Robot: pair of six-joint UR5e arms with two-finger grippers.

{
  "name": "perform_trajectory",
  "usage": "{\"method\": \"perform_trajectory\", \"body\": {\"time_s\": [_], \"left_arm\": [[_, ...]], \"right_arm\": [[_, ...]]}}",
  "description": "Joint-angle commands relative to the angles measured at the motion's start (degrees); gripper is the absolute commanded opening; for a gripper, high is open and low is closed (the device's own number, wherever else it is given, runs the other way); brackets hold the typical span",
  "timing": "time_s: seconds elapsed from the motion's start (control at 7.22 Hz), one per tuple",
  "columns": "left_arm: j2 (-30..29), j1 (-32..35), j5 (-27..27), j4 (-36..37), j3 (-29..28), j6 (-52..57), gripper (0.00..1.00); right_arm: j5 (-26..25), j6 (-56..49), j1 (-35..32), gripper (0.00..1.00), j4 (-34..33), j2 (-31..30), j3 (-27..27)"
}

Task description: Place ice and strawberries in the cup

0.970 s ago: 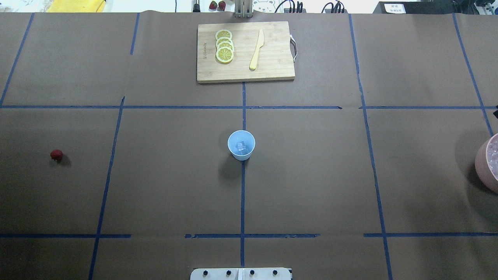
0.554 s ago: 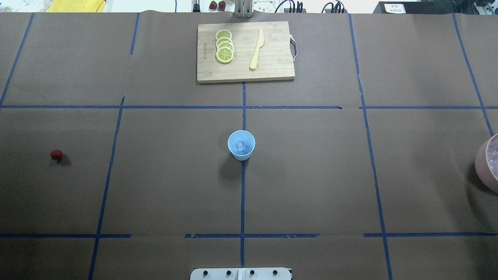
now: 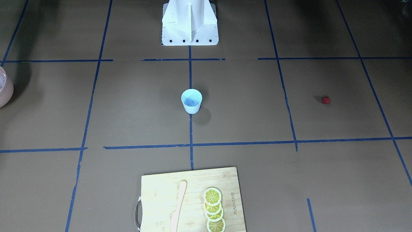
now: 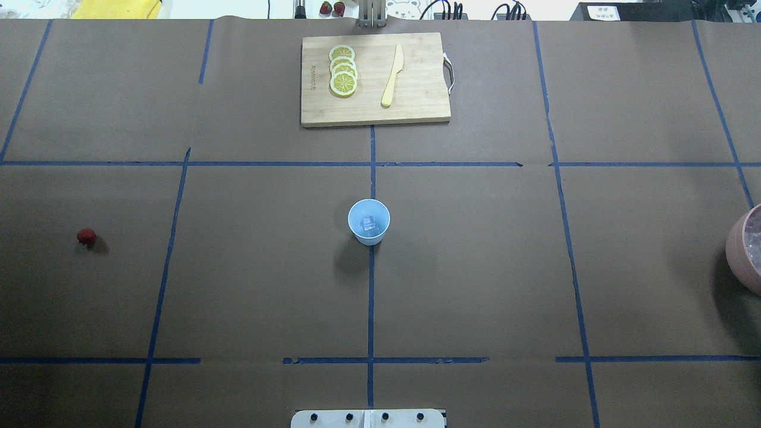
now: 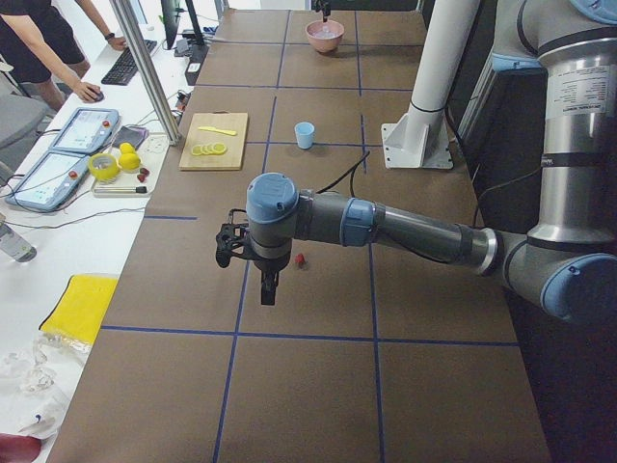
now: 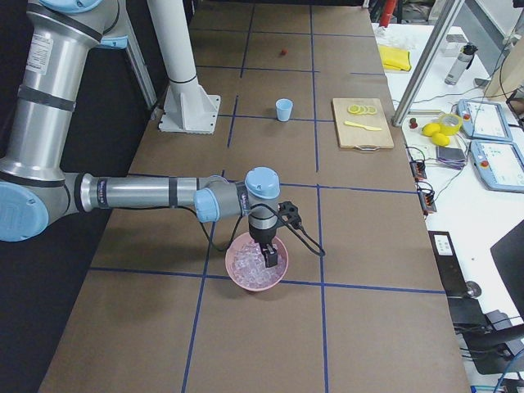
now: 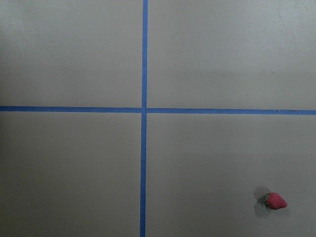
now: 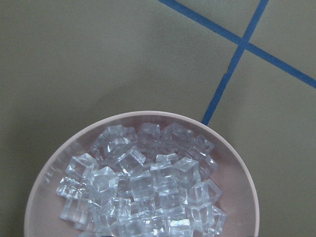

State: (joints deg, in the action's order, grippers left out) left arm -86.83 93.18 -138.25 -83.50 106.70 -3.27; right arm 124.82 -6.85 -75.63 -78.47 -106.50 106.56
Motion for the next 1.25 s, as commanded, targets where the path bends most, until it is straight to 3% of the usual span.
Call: {"method": "perform_trajectory", "body": {"time_s": [0.0, 0.69, 1.11], "left_arm": [[-0.09, -0.02, 0.00, 0.00, 0.00, -0.33, 1.00], [-0.09, -0.02, -0.09, -0.09, 0.09, -0.77, 1.00], [-0.09, -0.02, -0.09, -0.09, 0.09, -0.77, 1.00]], "right_arm": [[-0.28, -2.28, 0.21, 0.80, -0.10, 0.06, -0.56], [-0.63, -5.63, 3.90, 0.76, 0.07, 0.59, -5.55], [-1.25, -5.98, 5.05, 0.68, 0.16, 0.59, -5.92]]}}
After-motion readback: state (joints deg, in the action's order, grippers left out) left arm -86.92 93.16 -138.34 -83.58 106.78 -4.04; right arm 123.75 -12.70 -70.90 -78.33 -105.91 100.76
